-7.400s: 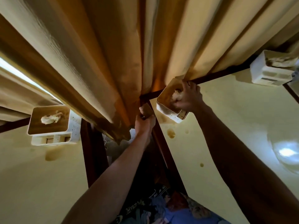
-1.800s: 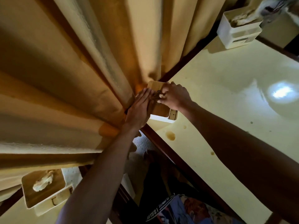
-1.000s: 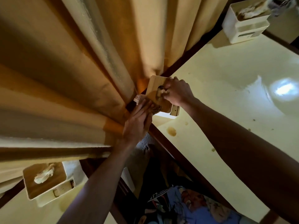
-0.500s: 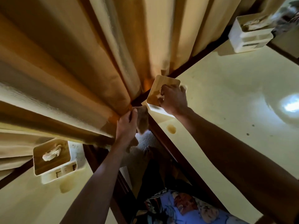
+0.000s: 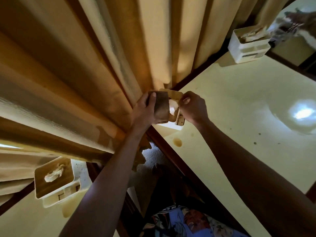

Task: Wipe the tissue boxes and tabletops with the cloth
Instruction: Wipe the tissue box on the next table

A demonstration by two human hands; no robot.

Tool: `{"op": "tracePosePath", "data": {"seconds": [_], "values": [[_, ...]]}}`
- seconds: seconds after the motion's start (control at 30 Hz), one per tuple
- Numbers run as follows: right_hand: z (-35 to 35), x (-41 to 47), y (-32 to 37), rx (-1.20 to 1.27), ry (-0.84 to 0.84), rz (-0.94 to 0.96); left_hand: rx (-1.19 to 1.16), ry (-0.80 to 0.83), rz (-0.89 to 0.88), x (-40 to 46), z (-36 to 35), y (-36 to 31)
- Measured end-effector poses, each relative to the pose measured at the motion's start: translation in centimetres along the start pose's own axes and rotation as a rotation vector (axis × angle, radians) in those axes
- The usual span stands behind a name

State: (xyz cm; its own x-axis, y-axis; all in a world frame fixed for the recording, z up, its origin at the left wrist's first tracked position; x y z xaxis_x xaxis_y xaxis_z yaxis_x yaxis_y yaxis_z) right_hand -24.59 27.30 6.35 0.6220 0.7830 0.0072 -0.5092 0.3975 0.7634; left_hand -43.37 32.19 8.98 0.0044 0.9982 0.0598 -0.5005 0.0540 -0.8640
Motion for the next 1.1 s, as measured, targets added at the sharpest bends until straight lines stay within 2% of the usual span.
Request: {"op": "tracePosePath", "data": {"seconds": [0.1, 0.13, 0.2, 0.3, 0.33, 0.37, 0.43, 0.5, 0.6, 0.67, 0.77, 0.9, 0.97, 1.1], "values": [[1.0, -0.3, -0.6, 0.514, 0.403, -0.634, -0.067, 0.124, -0.244, -0.3, -1.5, -3.0], [1.5, -0.3, -0.6, 0.672, 0.518, -0.754, -0.065, 0.200, -0.348, -0.4, -2.3, -3.5], [2.4, 0.1, -1.1, 0.919, 0.584, -0.817, 0.009, 0.310, -0.536, -0.8, -3.8, -4.4], [2.9, 1.6, -2.7, 1.094, 0.518, -0.757, 0.024, 0.425, -0.791, -1.1, -6.2, -4.5], [2.9, 2.0, -3.4, 1.067, 0.485, -0.724, 0.008, 0.444, -0.785, -1.2, -6.7, -3.9], [2.8, 2.4, -4.3, 1.023, 0.446, -0.691, -0.011, 0.425, -0.700, -1.1, -7.0, -3.2], [2.7, 2.7, -6.3, 0.909, 0.361, -0.684, -0.022, 0.295, -0.538, -0.7, -7.1, -1.6], [2.2, 2.6, -8.1, 0.757, 0.312, -0.694, 0.140, 0.239, -0.482, 0.2, -7.6, 0.0], [1.3, 2.2, -8.4, 0.487, 0.298, -0.645, 0.446, 0.385, -0.459, 1.5, -8.9, 2.0], [0.7, 2.5, -7.6, 0.356, 0.289, -0.579, 0.534, 0.417, -0.497, 1.8, -9.3, 2.6], [-0.4, 3.9, -6.0, 0.313, 0.287, -0.448, 0.543, 0.275, -0.518, 2.1, -8.6, 2.7], [-1.9, 6.3, -3.8, 0.492, 0.217, -0.462, 0.484, 0.120, -0.348, 2.8, -6.7, 4.0], [-3.2, 6.8, -3.2, 0.504, 0.156, -0.411, 0.465, 0.084, -0.303, 2.8, -6.1, 5.0], [-5.4, 5.4, -4.2, 0.056, 0.091, -0.053, 0.426, 0.077, -0.261, 2.8, -5.7, 5.7]]}}
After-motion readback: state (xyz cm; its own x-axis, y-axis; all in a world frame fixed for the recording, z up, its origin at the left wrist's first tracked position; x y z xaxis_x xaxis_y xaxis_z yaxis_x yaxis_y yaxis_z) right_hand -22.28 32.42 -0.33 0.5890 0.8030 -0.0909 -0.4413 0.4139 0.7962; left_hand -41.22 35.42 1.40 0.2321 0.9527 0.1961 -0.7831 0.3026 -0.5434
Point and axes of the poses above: each hand's wrist, its own x-axis towards the middle knuckle, its own z-axis out of the back of the hand, y = z × x, the point moved 3 cm from there along x, towards the middle knuckle, and after that the axes turned 13 degrees about -y, right-handed, at the moved point
